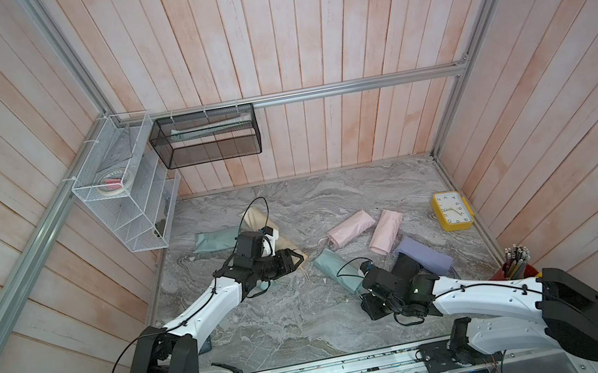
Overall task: Take umbrellas out of sleeves
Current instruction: Move the umbrella to the center of the board.
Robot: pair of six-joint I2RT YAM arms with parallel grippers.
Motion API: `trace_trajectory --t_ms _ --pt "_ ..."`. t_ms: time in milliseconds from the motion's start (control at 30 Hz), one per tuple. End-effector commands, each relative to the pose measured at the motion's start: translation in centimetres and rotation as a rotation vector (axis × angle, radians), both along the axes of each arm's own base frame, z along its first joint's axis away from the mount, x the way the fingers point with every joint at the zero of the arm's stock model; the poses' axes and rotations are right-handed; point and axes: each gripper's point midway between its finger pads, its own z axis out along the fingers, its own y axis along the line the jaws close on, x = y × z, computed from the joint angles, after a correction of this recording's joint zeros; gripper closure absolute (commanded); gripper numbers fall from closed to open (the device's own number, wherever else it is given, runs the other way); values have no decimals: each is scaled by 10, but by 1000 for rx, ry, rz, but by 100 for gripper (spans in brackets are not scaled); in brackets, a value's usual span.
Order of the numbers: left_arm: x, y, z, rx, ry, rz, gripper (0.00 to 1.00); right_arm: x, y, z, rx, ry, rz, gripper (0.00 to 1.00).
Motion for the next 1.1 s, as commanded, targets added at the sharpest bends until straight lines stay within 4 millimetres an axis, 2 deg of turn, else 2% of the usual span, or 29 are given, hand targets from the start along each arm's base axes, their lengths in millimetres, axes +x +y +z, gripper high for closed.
trace_trajectory --t_ms 0,200,333,433,500,533,633,800,867,967,1067 --pt "2 -2 8 -9 -27 -3 42 -1 -3 -6 -22 1 -11 65" --pt "2 -3 5 -7 -20 -7 42 -2 1 -11 -54 5 4 67" --pt "2 -3 5 -10 -20 -9 42 -4 7 -16 -93 6 26 77" --pt "1 -4 5 -11 -20 -13 42 -4 19 -16 -102 7 47 88" --pt "2 -4 6 -10 -22 -12 42 -4 35 -14 -89 5 66 98" --pt "2 -3 7 -10 -24 -13 42 -5 43 -12 -79 5 80 100" --pt "2 -3 8 -5 -27 -16 42 -14 75 -7 -45 9 140 100" --pt "1 -2 6 8 -22 -18 42 -45 136 3 24 29 310 100" --pt "0 -2 5 7 -20 -19 42 -58 149 5 37 36 359 100" --pt "0 -2 5 9 -21 -19 42 -73 150 5 52 60 380 100" --pt "-1 -1 4 11 -19 -20 42 -80 127 -3 42 88 353 100"
